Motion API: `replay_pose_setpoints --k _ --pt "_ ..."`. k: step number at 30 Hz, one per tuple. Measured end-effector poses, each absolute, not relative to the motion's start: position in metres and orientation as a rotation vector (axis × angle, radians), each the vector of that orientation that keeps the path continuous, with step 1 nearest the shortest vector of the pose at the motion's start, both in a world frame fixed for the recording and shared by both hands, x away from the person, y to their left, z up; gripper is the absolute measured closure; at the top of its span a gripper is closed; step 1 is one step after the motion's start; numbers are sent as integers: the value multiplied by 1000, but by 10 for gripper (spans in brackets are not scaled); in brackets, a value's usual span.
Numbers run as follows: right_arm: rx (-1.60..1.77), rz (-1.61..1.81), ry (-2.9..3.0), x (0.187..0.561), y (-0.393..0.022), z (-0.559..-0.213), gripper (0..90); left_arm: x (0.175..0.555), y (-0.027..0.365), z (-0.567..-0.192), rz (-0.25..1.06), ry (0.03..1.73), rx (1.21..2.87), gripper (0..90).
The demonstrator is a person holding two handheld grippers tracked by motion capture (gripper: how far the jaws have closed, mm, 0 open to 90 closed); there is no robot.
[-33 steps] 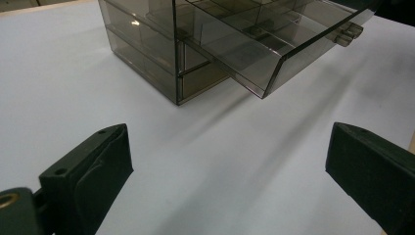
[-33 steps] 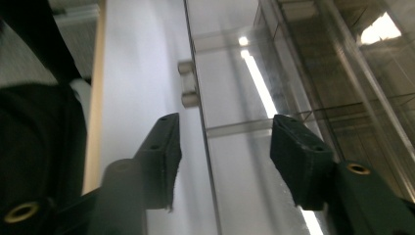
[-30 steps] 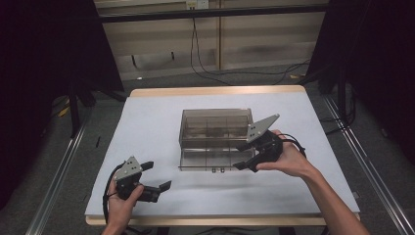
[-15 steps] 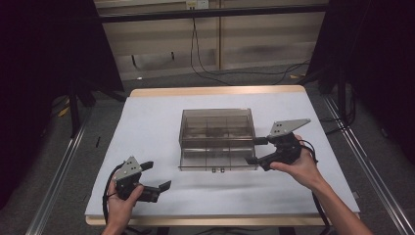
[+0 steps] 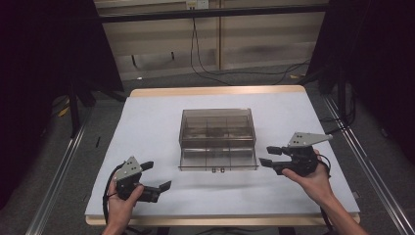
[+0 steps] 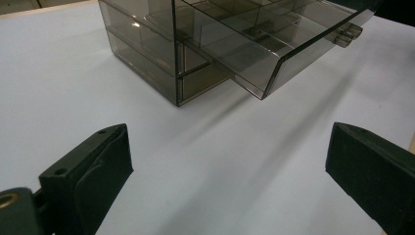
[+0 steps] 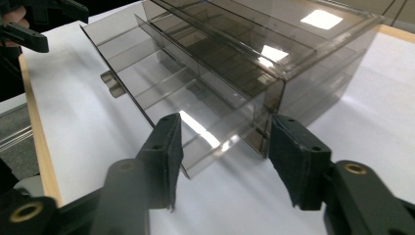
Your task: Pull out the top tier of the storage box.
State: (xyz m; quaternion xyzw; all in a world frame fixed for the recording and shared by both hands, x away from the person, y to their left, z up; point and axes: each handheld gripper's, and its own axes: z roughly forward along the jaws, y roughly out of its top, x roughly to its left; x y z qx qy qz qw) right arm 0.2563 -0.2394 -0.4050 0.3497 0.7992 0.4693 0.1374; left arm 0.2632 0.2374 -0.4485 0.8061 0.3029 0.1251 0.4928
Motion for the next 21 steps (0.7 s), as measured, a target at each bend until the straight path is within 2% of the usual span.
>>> replay_pose_setpoints --k 6,15,17,19,21 --pt "1068 1319 2277 245 -248 -418 493 262 237 -448 307 728 1954 32" --pt "1122 1268 2224 228 -262 -428 431 263 236 -448 300 725 1957 31" --pt "1137 1292 2197 224 -267 -431 438 264 237 -448 304 725 1962 31" --pt "1145 1282 2185 220 -269 -434 486 264 236 -448 299 728 1959 31" --pt "1127 1262 2179 217 -269 -435 486 263 236 -449 297 727 1958 31"
